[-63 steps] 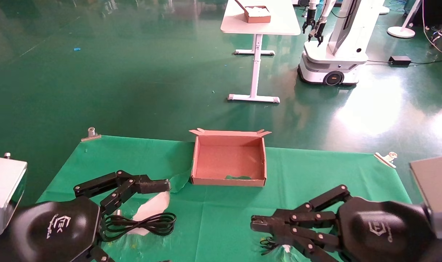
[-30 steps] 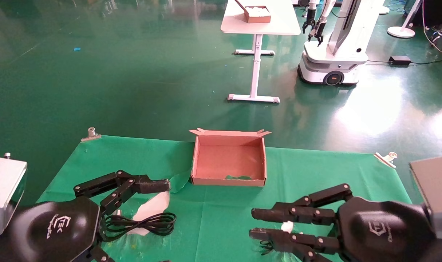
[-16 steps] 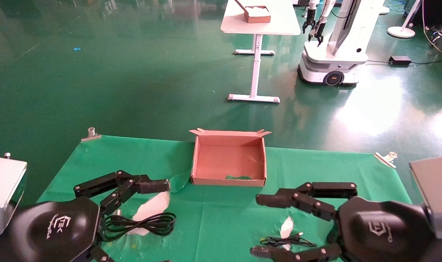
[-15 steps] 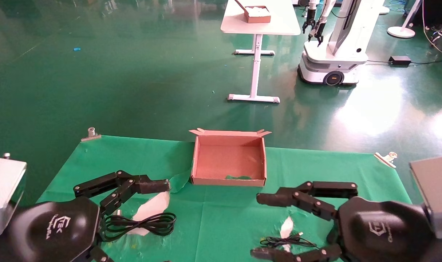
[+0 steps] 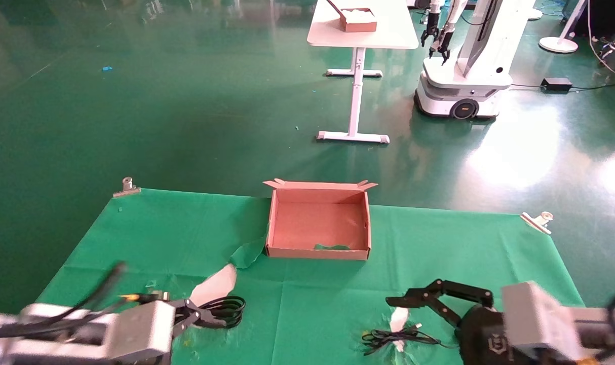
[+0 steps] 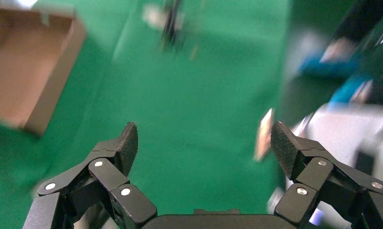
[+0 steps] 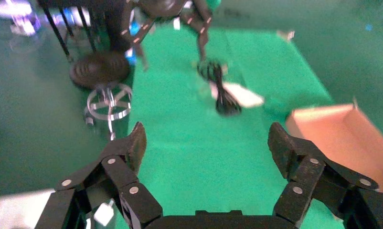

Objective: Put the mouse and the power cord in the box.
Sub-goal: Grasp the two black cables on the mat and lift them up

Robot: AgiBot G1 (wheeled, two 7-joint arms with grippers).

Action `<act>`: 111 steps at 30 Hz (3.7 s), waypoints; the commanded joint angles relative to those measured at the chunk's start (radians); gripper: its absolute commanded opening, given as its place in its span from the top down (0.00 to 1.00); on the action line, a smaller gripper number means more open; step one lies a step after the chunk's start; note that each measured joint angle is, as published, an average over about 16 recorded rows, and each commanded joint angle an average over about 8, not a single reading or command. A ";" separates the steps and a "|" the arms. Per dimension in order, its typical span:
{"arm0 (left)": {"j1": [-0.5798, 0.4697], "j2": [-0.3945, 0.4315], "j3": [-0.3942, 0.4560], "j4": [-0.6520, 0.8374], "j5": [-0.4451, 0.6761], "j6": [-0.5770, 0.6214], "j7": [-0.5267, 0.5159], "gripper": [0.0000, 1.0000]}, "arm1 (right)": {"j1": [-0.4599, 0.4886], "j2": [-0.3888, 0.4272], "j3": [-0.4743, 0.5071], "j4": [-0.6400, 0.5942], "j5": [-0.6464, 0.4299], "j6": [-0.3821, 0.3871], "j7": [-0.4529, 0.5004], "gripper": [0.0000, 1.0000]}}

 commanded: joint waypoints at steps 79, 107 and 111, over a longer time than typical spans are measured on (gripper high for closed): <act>-0.204 0.493 0.307 0.480 0.913 -0.294 -0.146 0.98 | 0.413 -0.543 -0.387 -0.656 -0.916 0.211 -0.114 1.00; -0.204 0.492 0.306 0.479 0.911 -0.293 -0.146 1.00 | 0.405 -0.528 -0.382 -0.630 -0.904 0.204 -0.113 1.00; -0.204 0.492 0.306 0.479 0.911 -0.293 -0.146 1.00 | 0.405 -0.528 -0.381 -0.629 -0.904 0.204 -0.113 1.00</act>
